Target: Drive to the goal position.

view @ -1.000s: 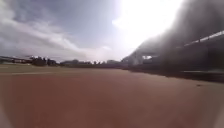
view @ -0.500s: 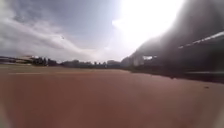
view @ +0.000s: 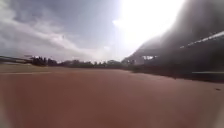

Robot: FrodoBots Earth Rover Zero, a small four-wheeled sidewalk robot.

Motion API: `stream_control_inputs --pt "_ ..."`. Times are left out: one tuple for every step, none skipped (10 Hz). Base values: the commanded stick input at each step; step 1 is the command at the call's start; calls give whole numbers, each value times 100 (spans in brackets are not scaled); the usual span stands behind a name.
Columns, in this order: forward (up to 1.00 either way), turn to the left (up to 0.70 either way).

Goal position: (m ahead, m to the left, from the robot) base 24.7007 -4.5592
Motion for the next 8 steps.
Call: stream_control_inputs --pt "70 0" --pt "70 0" --pt "70 0" --pt "70 0" --pt "70 0" --pt "70 0" --pt "70 0" --pt "70 0"
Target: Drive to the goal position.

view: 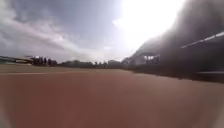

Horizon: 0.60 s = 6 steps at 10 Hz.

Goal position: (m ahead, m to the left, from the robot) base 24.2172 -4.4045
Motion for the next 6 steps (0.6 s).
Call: stream_control_inputs --pt "70 0" --pt "70 0" --pt "70 0" --pt "70 0" --pt "70 0" --pt "70 0"
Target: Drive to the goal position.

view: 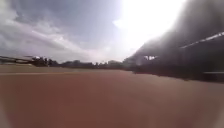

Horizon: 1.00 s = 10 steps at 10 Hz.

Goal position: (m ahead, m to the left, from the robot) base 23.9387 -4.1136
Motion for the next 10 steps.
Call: stream_control_inputs --pt "70 0" --pt "70 0" --pt "70 0" --pt "70 0" --pt "70 0" --pt "70 0" --pt "70 0" --pt "70 0" --pt "70 0" --pt "70 0"
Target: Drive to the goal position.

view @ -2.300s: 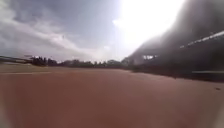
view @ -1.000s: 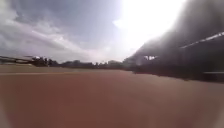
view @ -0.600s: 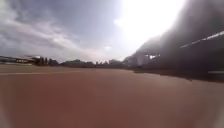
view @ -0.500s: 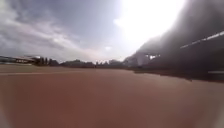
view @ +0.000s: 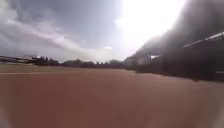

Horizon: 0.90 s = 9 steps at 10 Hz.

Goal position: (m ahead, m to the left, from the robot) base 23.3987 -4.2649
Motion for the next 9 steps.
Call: stream_control_inputs --pt "70 0" --pt "70 0" --pt "70 0" --pt "70 0" --pt "70 0" --pt "70 0" --pt "70 0" --pt "70 0" --pt "70 -35"
